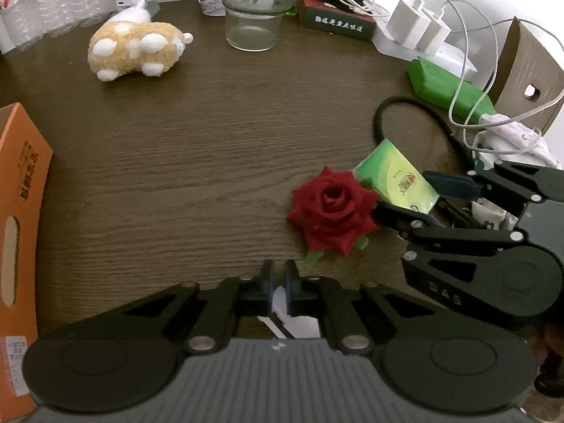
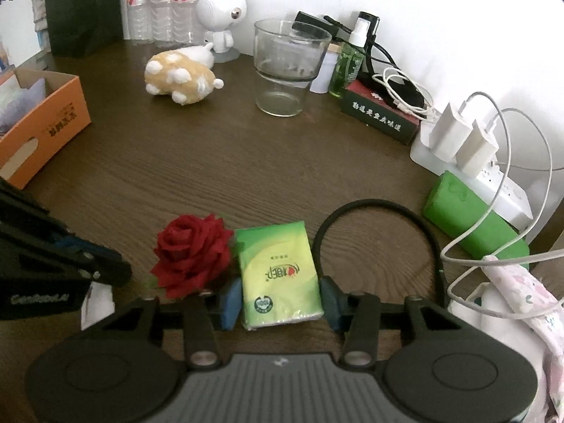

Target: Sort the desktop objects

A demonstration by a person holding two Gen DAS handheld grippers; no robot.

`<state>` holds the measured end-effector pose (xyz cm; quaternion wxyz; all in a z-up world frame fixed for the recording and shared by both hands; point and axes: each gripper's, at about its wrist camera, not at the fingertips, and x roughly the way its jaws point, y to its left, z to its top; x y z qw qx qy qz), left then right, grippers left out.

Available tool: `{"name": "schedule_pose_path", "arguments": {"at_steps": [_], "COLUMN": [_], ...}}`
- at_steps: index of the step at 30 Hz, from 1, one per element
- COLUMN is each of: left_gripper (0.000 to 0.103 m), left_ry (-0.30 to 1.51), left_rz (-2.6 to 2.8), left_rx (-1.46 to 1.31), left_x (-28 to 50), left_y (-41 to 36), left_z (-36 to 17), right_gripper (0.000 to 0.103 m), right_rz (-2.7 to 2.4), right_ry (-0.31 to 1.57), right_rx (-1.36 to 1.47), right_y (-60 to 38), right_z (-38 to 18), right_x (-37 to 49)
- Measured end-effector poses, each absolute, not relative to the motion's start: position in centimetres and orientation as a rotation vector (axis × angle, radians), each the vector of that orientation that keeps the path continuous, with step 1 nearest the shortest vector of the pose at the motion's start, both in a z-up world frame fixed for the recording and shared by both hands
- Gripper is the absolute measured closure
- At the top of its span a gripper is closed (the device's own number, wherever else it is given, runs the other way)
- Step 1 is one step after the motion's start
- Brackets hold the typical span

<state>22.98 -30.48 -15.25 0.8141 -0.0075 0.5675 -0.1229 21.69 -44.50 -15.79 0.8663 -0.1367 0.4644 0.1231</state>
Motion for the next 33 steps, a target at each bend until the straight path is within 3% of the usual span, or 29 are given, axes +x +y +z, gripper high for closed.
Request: {"name": "schedule_pose_path", "arguments": {"at_steps": [3, 5, 7, 13, 19, 25, 33], "left_gripper": [0.079, 0.053, 0.046, 0.054, 0.06, 0.074, 0.071], "left_ry": [1.213, 1.196, 1.189, 1.318, 1.313, 1.282, 1.282], "left_rz": [-0.244, -0.252, -0.259, -0.305, -0.325, -0.364, -0.375], "left_rx": [-0.049, -0.064, -0.068, -0.121, -0.133, -0.1, -0.045], "left_x": [22.4, 21.7, 20.8, 19.8, 19.9, 19.6, 19.8], "left_y": [-29.8, -29.6, -29.7, -30.7, -31.0, -30.6, -31.0], "left_z": [-14.5, -13.5, -12.6, -14.1, -14.7, -14.4, -14.4], "right_gripper": [0.057, 0.057, 0.057, 0.057, 0.058, 0.058, 0.058], "right_rz": [0.255, 0.252, 0.25, 0.251, 0.227, 0.194, 0.182], "right_ry": [0.975, 0.977, 0.98, 0.997, 1.016, 1.037, 1.058], "right_rx": [-0.277, -0.267, -0.256, -0.232, -0.185, -0.122, -0.06], "right_y": [-44.5, -44.5, -44.5, -44.1, -44.7, -45.5, -45.4], "right_z": [-15.6, -15.5, -15.4, -15.6, -15.4, -15.6, -15.9], "right_x": [21.2, 20.9, 20.5, 19.9, 19.2, 18.4, 17.2]}}
